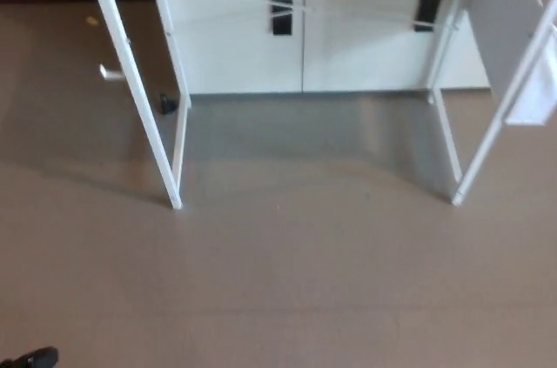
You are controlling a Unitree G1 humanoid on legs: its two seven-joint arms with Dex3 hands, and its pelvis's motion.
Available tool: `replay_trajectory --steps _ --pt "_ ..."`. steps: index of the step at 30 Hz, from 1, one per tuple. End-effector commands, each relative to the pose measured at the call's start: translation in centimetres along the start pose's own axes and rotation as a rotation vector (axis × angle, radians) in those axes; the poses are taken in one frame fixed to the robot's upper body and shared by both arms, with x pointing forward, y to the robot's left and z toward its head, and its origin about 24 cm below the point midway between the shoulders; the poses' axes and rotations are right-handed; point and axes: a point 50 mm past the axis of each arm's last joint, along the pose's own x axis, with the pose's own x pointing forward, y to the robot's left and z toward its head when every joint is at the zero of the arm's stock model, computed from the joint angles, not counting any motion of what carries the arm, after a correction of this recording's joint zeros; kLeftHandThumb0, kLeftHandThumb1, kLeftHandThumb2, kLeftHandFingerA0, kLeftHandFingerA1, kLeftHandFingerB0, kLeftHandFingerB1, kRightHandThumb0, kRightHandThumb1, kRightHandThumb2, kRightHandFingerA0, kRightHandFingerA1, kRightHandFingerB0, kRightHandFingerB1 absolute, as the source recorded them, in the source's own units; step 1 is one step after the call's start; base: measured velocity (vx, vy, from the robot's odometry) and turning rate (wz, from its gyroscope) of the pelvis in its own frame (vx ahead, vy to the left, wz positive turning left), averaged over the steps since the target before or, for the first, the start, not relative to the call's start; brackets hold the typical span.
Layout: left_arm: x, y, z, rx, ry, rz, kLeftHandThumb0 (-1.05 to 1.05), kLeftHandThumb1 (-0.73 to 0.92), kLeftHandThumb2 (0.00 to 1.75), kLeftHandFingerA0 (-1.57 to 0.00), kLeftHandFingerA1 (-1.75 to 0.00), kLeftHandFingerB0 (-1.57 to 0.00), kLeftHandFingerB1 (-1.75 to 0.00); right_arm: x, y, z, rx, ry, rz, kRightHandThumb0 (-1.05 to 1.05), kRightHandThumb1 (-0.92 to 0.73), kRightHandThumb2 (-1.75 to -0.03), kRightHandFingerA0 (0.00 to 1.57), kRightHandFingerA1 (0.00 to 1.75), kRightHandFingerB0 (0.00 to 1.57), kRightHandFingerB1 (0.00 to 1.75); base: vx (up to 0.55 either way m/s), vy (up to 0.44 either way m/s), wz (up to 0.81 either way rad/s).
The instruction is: The robot walk towards a table in front and then pushes a layer of a file tray back to its original position using its right hand
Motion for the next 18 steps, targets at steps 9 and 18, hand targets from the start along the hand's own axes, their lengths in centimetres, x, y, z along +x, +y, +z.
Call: replay_trajectory --steps 9,18 --pt "0.19 0.35 0.41 0.025 0.0 0.005 -0.2 0.64 0.58 -0.45 -0.51 -0.33 -0.39 -0.01 -0.2 0.13 -0.041 -0.003 0.009 -0.42 -0.5 -0.55 0.71 0.42 0.55 0.38 0.44 0.132 -0.28" --pt "0.38 0.27 0.72 0.038 -0.005 0.009 -0.18 0.64 0.58 -0.47 -0.53 -0.36 -0.41 0.09 -0.23 0.46 -0.066 -0.006 0.013 -0.44 -0.5 -0.56 0.72 0.42 0.56 0.37 0.33 0.105 -0.02"
